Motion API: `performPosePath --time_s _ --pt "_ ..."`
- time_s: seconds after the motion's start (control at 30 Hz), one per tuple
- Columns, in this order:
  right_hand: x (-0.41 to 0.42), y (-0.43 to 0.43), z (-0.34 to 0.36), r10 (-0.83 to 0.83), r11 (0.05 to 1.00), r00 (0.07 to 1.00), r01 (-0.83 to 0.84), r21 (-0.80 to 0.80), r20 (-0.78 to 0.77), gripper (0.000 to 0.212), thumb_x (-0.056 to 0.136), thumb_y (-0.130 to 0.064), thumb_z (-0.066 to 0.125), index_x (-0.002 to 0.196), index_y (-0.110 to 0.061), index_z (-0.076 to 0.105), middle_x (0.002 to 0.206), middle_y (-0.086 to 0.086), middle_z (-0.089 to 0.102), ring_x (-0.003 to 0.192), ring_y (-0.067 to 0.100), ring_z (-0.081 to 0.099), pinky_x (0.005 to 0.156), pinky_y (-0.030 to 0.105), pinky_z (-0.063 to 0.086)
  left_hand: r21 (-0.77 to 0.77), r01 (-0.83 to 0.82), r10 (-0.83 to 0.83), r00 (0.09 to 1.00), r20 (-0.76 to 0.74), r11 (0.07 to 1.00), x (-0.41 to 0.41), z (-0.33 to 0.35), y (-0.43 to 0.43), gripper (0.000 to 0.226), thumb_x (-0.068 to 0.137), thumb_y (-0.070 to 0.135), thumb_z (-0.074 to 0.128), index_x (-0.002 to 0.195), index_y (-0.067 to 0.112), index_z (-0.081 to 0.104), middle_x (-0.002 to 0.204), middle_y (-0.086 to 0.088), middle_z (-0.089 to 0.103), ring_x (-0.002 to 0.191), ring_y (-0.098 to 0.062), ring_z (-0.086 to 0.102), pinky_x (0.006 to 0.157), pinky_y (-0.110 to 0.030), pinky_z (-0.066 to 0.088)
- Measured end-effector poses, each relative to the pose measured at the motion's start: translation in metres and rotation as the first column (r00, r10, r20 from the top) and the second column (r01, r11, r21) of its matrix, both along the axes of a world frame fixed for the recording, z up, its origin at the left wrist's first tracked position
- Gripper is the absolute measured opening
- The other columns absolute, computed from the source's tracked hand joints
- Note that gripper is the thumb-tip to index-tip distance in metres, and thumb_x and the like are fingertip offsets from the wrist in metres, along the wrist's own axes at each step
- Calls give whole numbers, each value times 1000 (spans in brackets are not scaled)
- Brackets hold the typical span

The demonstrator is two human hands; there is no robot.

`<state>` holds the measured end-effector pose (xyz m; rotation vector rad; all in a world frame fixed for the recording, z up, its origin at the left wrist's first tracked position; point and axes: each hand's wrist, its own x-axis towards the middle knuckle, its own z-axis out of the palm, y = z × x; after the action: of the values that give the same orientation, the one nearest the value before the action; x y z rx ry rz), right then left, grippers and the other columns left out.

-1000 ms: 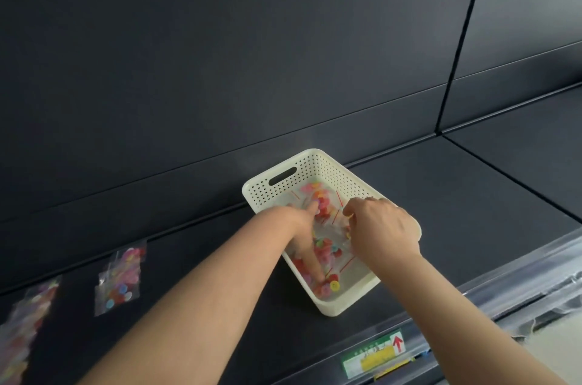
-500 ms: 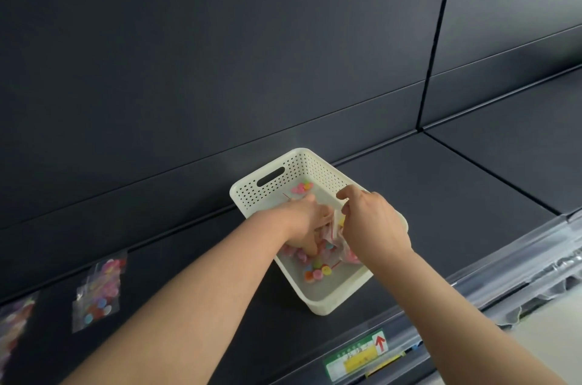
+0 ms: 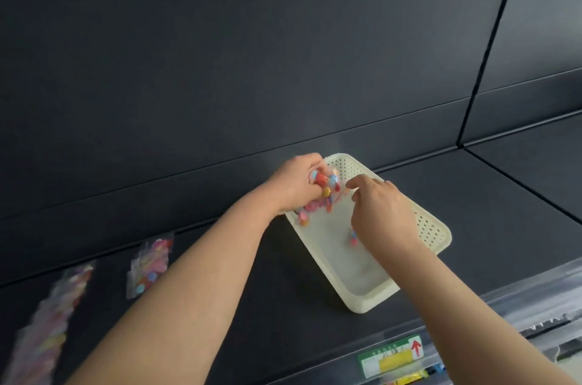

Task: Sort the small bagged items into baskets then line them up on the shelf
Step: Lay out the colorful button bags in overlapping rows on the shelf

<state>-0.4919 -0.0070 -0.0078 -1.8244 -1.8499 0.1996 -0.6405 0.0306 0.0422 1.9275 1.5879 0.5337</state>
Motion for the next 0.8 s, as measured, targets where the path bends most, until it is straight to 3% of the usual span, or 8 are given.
performPosePath --time_s 0.17,0.33,0.47,0.57,0.63,0.67,0.73,0.8 --pt "-60 -6 10 160 984 987 -158 89 -17 40 88 -3 48 123 -22 55 105 -1 66 101 20 57 71 31 46 18 -135 136 986 -93 991 -81 11 -25 18 81 3 60 87 20 56 89 1 59 83 -17 60 65 -31 50" --pt "-111 -14 -13 299 950 954 -301 -81 -37 39 90 -5 47 127 -19 52 108 8 65 99 27 62 70 27 38 -97 -236 195 927 -320 967 -126 -43 -51 20 79 7 65 87 22 56 90 2 57 84 -21 61 67 -33 50" --pt "-118 -17 -22 296 937 955 -284 -204 31 45 88 -1 46 131 -14 46 113 12 64 104 30 61 76 31 44 -76 -251 183 850 -493 965 -130 -79 -57 30 82 20 69 109 23 55 112 -2 46 108 -27 56 79 -37 50" --pt "-108 -12 -24 242 956 966 -221 -191 92 46 85 0 44 129 -12 47 110 12 64 102 31 61 76 33 45 -165 -205 128 913 -388 965 -128 -86 -58 62 77 36 78 130 27 48 134 -1 37 123 -25 42 94 -41 46" --pt "-102 -10 -25 209 966 970 -185 -182 125 45 84 0 45 127 -11 49 109 12 63 102 30 60 76 35 46 -236 -147 100 974 -202 961 -131 -84 -62 81 73 33 83 141 31 40 144 3 32 129 -23 39 104 -38 42" --pt "-100 -10 -25 201 968 970 -175 -178 135 45 85 0 45 127 -11 49 109 11 62 103 29 59 75 34 45 -253 -124 106 991 -84 959 -134 -81 -65 84 72 31 84 143 33 39 145 4 32 128 -21 42 100 -36 46" --pt "-106 -14 -25 216 968 967 -194 -162 134 46 87 -2 47 131 -14 48 114 8 61 106 27 57 75 32 44 -216 -167 190 978 88 962 -146 -77 -71 76 74 28 83 139 35 46 141 6 41 121 -18 50 93 -35 51" --pt "-119 -21 -26 285 955 951 -271 -122 121 50 88 -4 49 136 -18 46 123 4 58 112 24 54 81 31 44 -135 -314 330 937 116 940 -161 -79 -75 53 81 27 78 129 33 56 131 6 53 113 -16 57 94 -38 52"
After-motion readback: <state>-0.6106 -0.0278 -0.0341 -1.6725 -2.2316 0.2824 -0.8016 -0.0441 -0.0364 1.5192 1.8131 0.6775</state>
